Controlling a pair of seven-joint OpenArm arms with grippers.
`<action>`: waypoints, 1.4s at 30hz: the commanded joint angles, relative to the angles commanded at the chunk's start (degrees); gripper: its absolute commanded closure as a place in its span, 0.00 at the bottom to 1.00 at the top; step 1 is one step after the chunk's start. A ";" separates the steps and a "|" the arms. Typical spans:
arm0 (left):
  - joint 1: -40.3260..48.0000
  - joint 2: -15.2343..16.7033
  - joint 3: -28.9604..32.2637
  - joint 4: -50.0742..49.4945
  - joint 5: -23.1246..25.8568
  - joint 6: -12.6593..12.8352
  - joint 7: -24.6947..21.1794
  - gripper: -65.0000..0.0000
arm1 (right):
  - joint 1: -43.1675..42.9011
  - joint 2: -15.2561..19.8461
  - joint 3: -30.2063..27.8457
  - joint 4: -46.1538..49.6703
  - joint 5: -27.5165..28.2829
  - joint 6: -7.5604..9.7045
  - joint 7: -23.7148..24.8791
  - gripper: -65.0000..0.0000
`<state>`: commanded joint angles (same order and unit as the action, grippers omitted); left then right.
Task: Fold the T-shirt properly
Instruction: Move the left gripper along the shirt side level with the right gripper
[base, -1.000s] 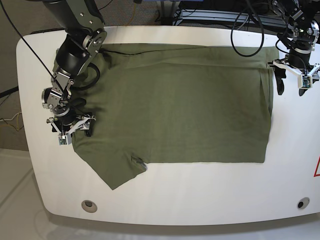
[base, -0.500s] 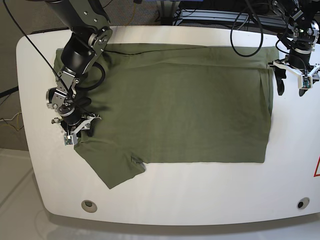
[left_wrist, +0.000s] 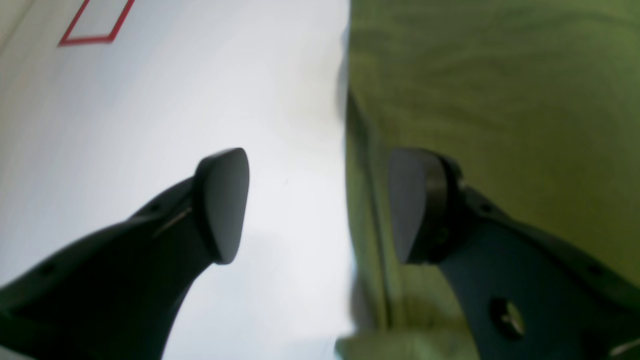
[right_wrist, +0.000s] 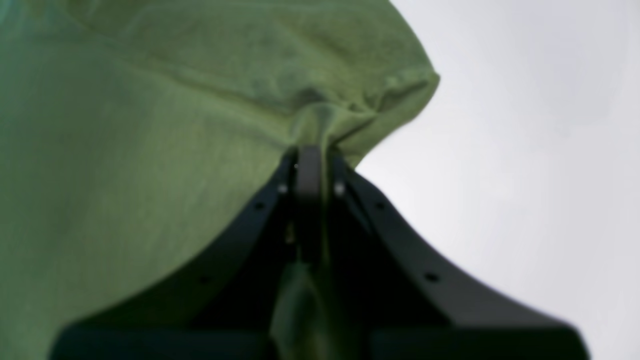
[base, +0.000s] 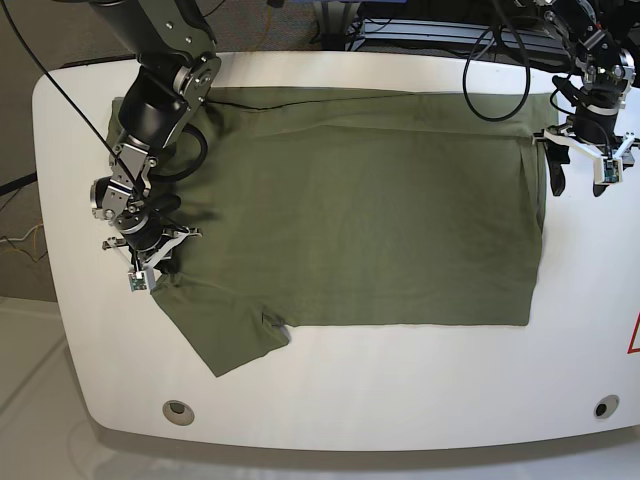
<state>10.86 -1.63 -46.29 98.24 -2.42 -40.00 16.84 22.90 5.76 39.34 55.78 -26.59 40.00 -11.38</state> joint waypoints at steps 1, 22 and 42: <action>-0.62 0.00 0.00 -0.53 0.00 0.00 0.00 0.36 | 0.00 0.00 0.00 0.00 0.00 0.00 0.00 1.00; -17.14 -9.41 5.27 -22.59 0.09 0.00 0.00 0.36 | -1.23 0.09 0.00 0.26 0.00 0.00 0.00 1.00; -30.68 -12.84 13.45 -45.10 0.00 1.45 -0.35 0.36 | -1.32 0.09 0.00 0.26 0.00 0.00 0.00 1.00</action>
<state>-19.82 -14.46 -32.84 53.14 -2.42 -38.55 16.48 21.58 5.85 39.34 56.04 -26.59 40.00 -11.38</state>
